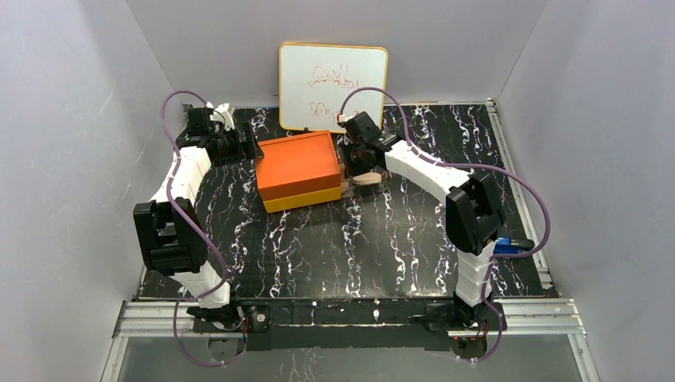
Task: Organize the makeup
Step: Place the makeup tool in the drawer.
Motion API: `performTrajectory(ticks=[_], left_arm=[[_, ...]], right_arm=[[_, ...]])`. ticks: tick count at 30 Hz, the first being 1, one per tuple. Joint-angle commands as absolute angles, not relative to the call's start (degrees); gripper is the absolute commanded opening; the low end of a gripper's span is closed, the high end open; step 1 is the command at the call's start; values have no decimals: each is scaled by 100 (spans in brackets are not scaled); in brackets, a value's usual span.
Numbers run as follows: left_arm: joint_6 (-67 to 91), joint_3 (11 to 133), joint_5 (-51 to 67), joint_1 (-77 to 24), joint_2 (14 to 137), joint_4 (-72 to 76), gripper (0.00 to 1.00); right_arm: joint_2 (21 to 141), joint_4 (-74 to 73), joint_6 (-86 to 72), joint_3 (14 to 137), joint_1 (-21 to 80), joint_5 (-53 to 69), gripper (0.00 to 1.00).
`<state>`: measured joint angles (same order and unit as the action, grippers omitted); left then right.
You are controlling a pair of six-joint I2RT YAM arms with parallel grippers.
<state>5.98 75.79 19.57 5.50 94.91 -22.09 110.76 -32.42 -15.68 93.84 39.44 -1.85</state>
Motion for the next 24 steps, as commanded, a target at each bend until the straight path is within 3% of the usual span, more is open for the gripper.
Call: performTrajectory(ticks=[1,11,20,24], left_arm=[[247,7406,1380,575,9606,-3042,96],[246,7411,1366,580,9634,-3049,96],[247,7387,1343,580,9641,-3050,96],[251,7368,1349,580,9635,-3048,96]], right_arm=[[11165,-3129,-1548,9283,3975,-465,1],[11375,-3294,-1475,9281,3977,-793,1],[11413,-3308,-1339,9424,3969,-790,45],[11321,-3388,-1213,9703,3920,-981,50]])
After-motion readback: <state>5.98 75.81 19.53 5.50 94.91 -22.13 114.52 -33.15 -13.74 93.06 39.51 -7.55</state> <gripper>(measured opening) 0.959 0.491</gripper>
